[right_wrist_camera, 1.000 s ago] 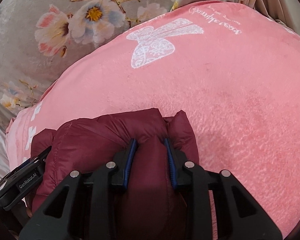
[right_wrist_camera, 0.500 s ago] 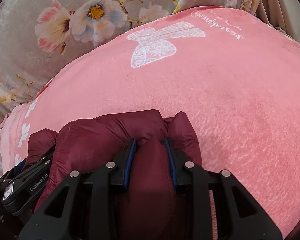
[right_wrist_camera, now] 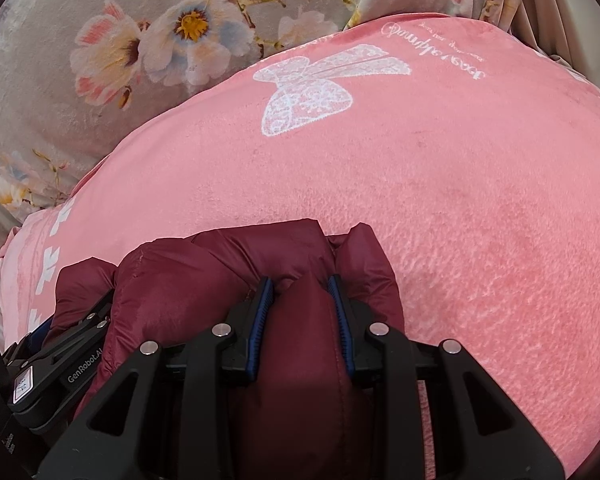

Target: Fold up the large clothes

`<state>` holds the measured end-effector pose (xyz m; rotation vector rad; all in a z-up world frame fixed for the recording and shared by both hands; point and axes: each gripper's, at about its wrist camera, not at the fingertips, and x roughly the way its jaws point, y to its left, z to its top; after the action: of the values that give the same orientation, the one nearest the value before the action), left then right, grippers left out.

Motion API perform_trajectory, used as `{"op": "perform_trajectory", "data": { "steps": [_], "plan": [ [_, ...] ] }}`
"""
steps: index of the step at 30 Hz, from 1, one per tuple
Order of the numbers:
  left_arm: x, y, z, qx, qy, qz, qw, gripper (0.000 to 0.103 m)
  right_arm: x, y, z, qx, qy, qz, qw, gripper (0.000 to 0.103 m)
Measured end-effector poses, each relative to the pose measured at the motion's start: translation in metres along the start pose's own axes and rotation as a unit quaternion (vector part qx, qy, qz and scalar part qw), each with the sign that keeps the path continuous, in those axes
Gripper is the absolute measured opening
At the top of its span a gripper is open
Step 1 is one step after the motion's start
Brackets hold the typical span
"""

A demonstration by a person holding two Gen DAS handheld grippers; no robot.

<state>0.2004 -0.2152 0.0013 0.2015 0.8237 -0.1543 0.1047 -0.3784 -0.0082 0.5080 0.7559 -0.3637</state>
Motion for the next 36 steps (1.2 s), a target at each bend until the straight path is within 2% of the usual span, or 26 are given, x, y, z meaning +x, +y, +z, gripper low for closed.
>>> {"op": "perform_trajectory", "data": {
  "steps": [16, 18, 20, 24, 27, 29, 32, 34, 36],
  "plan": [
    [0.000, -0.002, 0.000, 0.006, -0.002, 0.013, 0.9999, 0.092, -0.001, -0.004, 0.003, 0.010, -0.004, 0.012, 1.000, 0.028],
    [-0.001, -0.002, 0.000, 0.006, -0.002, 0.013, 0.9999, 0.092, -0.011, -0.010, 0.003, 0.021, -0.022, 0.013, 0.999, 0.028],
    [-0.004, 0.000, 0.000, 0.005, -0.002, 0.011, 0.9999, 0.092, -0.033, -0.014, 0.003, 0.027, -0.048, -0.005, 0.998, 0.030],
    [-0.034, 0.012, -0.007, -0.001, 0.006, -0.004, 1.0000, 0.092, -0.083, -0.015, -0.007, 0.001, -0.082, -0.013, 0.997, 0.030],
    [-0.059, 0.017, -0.020, 0.003, 0.007, -0.011, 0.9999, 0.091, -0.101, -0.023, -0.026, -0.012, -0.059, -0.007, 0.998, 0.030],
    [-0.070, 0.016, -0.032, 0.005, 0.005, -0.010, 0.9999, 0.091, -0.098, -0.030, -0.041, -0.008, -0.027, 0.004, 1.000, 0.030],
    [-0.075, 0.012, -0.045, 0.010, 0.011, -0.007, 0.9999, 0.091, -0.084, -0.037, -0.060, -0.005, -0.004, 0.006, 1.000, 0.031],
    [-0.076, 0.012, -0.049, 0.008, 0.017, -0.008, 0.9998, 0.091, -0.083, -0.041, -0.068, -0.002, 0.001, 0.007, 1.000, 0.040],
    [-0.079, 0.011, -0.053, 0.013, 0.019, -0.006, 0.9997, 0.091, -0.086, -0.046, -0.069, 0.006, 0.005, 0.012, 1.000, 0.044]
  ]
}}
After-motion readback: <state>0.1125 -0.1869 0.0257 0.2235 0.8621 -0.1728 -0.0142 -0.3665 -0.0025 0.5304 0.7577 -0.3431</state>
